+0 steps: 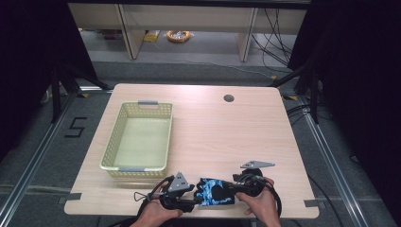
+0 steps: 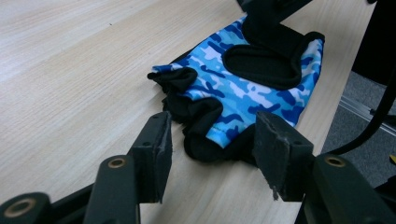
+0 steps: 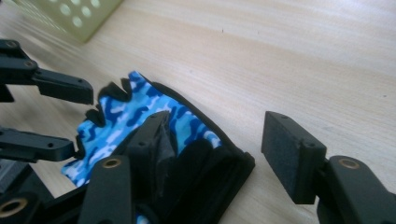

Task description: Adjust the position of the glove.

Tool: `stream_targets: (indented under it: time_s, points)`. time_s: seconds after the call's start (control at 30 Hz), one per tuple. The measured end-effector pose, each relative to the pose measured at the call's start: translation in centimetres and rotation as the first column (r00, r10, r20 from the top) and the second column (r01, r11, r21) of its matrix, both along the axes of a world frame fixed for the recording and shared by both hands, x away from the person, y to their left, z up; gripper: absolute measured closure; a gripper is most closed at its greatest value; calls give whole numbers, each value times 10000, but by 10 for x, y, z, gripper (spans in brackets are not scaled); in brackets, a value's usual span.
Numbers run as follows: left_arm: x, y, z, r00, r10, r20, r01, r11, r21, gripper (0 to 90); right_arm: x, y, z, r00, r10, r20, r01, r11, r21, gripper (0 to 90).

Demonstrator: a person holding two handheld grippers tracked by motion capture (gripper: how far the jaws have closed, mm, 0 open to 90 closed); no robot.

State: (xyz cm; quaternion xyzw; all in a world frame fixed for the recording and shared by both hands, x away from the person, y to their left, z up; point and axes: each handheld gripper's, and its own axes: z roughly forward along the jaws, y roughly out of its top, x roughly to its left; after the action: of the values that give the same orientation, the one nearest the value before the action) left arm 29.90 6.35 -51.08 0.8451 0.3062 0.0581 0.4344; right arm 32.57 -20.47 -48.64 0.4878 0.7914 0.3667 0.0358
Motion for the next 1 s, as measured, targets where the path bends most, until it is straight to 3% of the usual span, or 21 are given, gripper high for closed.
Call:
stream_targets:
  time_s: [0.03,0.07,0.1,0.13,0.17,0.3,0.33,0.43,0.57,0.7,0.73,0.77,0.8,0.83,0.87,0.9,0.93,1.0]
  points:
    - [-1,-4,-1,9999,157,-50,-159,9993,-340,462,1,1,-1,10000,49,-74,-50,9999,-147,440]
    - [0,-4,-1,10000,45,85,-43,9998,-188,461,1,2,-3,9992,-47,-398,32,9993,-378,441]
    - [0,-5,-2,9999,67,-87,-67,10000,-41,457,1,3,-4,9974,-61,-724,20,9984,-572,443]
    - [0,-8,-3,9999,140,-70,-142,9996,-261,452,1,2,-6,9967,65,-810,-109,9985,-535,451]
    - [0,-9,-5,9998,139,-108,-141,9998,-157,451,1,1,-8,9965,-56,-839,-2,9976,-692,454]
    - [0,-12,-6,9998,208,-62,-208,9998,58,451,0,-1,-11,9945,-107,-1039,63,9991,-427,490]
    - [2,-11,-6,10000,38,-33,-37,9992,389,450,0,-1,-11,9950,-105,-998,61,9990,-439,500]
    - [2,-13,-8,9996,264,-69,-260,9983,522,429,0,0,-12,9960,-277,-853,213,9970,-751,524]
    - [-1,-17,-7,9994,302,174,-313,9973,662,416,-2,-2,-11,9953,32,-964,-64,9994,-329,558]
    - [-1,-19,-6,9996,34,285,-57,9968,801,439,-3,-2,-12,9962,-35,-873,-6,9989,-467,581]
    - [-2,-19,-7,9996,78,255,-98,9968,799,453,-3,-3,-13,9965,-90,-833,47,9987,-516,587]
    - [-2,-19,-7,9992,-148,375,114,9961,879,482,-4,-4,-12,9953,93,-959,-117,9996,-241,593]
    - [-4,-20,-8,9995,-48,300,26,9972,741,514,-4,-2,-17,9992,-150,-379,152,9999,58,607]
    - [-4,-19,-7,9992,-167,359,138,9966,809,528,-4,-3,-17,9995,-170,-248,171,9998,37,609]
    - [-3,-19,-7,9988,-283,388,251,9965,801,542,-5,-4,-16,9986,-27,-532,28,10000,14,612]
    - [-3,-19,-8,9998,-113,159,104,9984,555,563,-5,-5,-17,9988,285,-410,-269,9989,389,615]
    - [-4,-19,-9,9998,-164,97,160,9992,355,607,-4,-6,-18,9987,343,-368,-328,9986,415,618]
    - [-5,-20,-9,9994,-261,240,249,9985,484,689,-5,-5,-19,9995,248,-183,-239,9986,469,628]
